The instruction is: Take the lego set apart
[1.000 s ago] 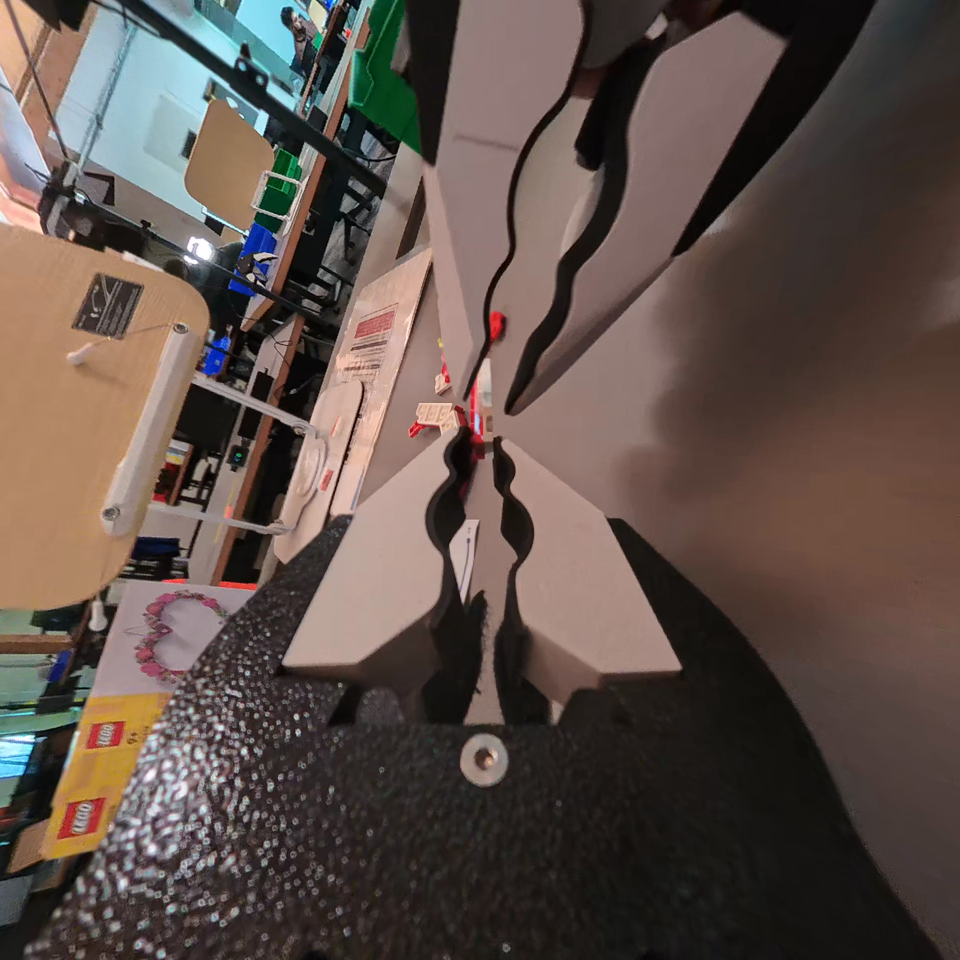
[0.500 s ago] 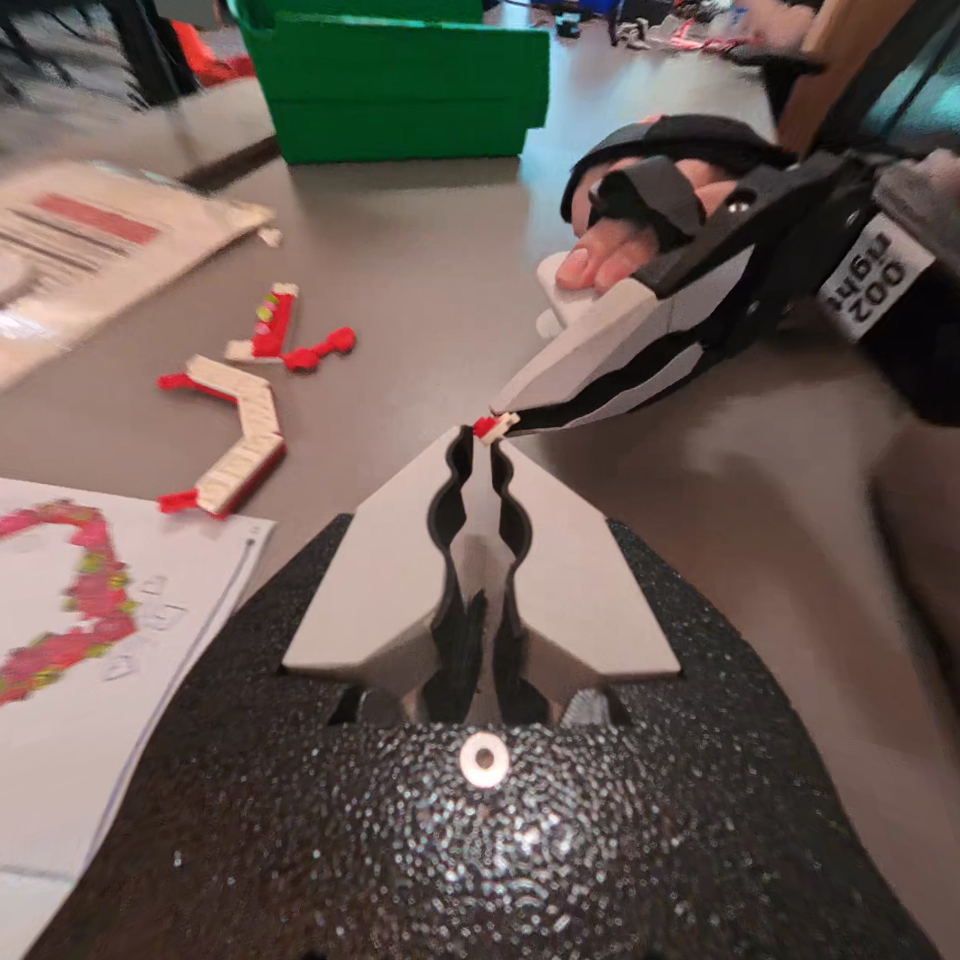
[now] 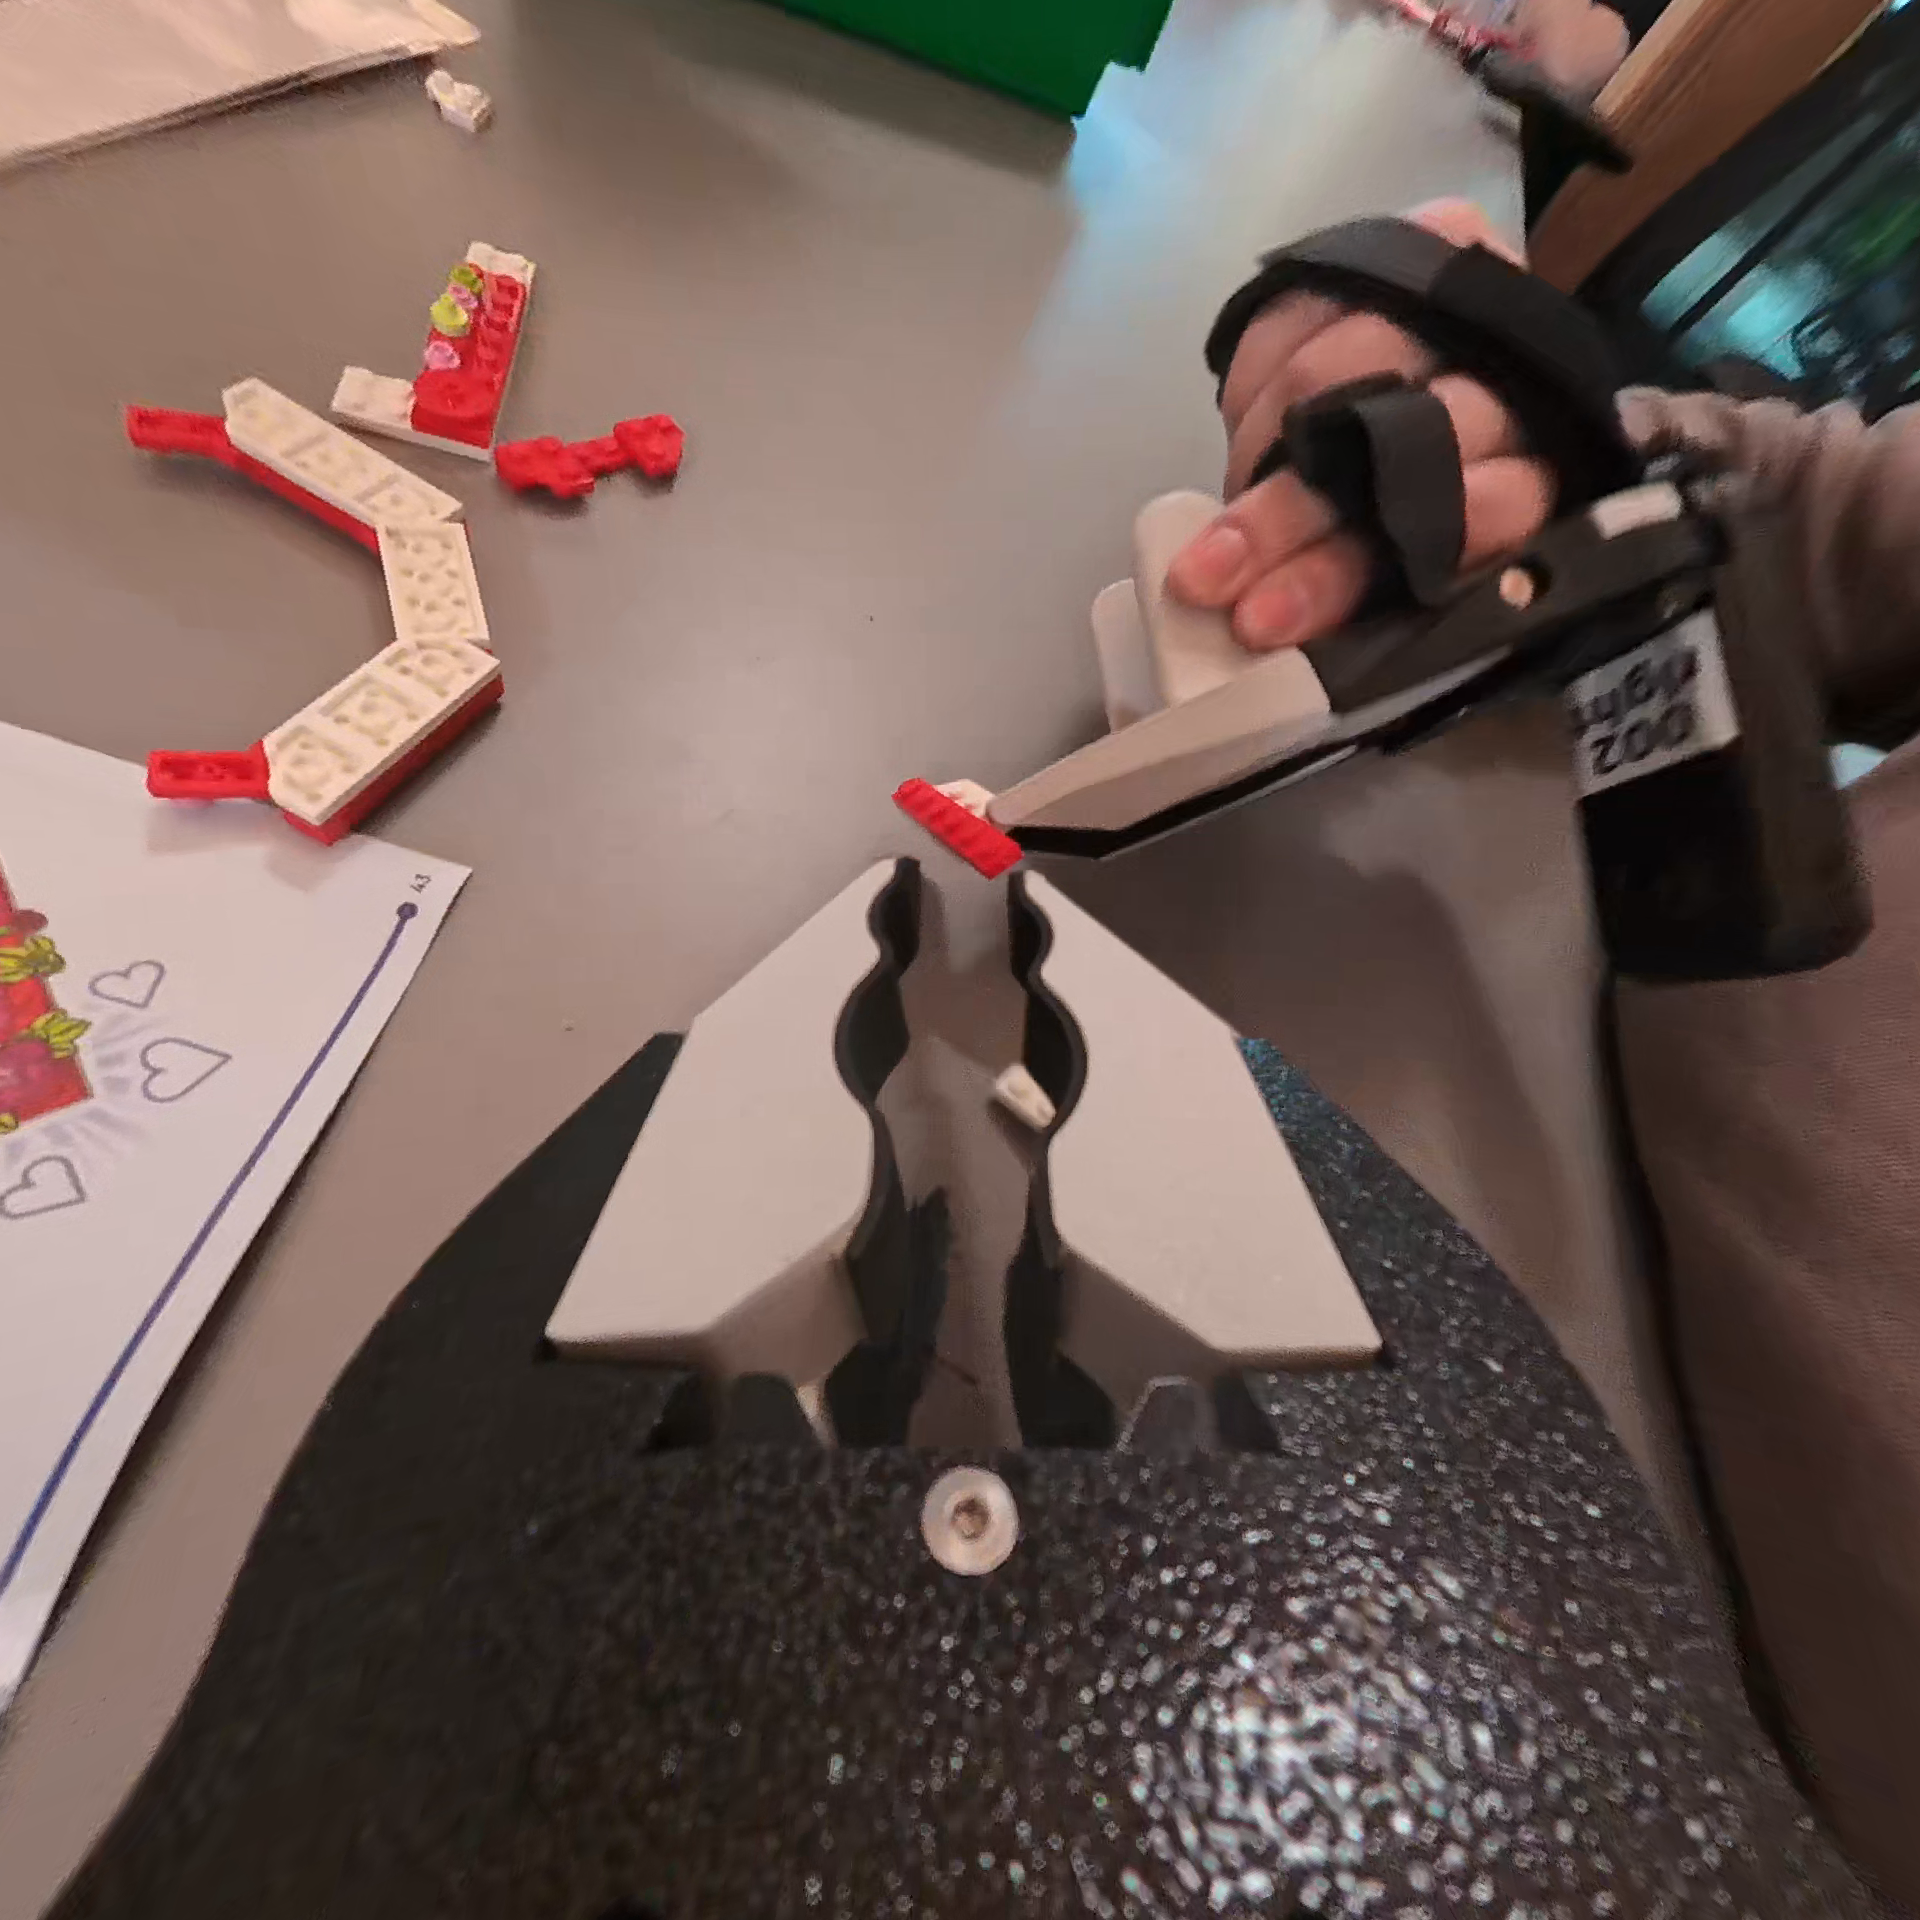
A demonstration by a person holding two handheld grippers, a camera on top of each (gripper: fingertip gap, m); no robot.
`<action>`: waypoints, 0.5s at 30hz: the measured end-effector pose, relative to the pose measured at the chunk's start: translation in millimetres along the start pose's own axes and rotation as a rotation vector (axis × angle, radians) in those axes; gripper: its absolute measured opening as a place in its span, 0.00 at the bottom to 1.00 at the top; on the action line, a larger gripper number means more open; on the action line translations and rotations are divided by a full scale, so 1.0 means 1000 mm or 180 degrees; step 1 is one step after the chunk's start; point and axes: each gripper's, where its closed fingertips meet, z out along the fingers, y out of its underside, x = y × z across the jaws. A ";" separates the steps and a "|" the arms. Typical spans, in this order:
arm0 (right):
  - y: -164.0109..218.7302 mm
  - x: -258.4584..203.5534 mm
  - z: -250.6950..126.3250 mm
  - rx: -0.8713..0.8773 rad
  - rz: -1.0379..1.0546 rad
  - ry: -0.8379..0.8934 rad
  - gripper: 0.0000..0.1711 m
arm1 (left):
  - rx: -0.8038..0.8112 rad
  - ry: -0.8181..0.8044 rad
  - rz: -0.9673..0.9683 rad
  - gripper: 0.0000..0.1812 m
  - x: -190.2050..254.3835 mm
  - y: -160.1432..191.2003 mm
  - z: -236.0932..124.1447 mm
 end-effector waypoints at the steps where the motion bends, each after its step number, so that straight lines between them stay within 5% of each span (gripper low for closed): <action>1: 0.000 0.001 0.000 0.0083 0.0313 -0.0059 0.00 | -0.0006 -0.0047 0.0075 0.10 -0.001 0.000 0.000; 8: -0.002 0.042 -0.014 0.1363 0.3420 -0.0643 0.01 | 0.0317 0.0232 0.0070 0.20 0.013 -0.012 0.005; 12: 0.001 0.046 -0.021 0.1721 0.3919 -0.0898 0.00 | 0.0967 0.0716 0.0128 0.19 0.035 -0.043 -0.015; 15: -0.001 0.045 -0.022 0.1756 0.3879 -0.0979 0.01 | 0.0907 0.0661 0.0007 0.16 0.028 -0.041 -0.018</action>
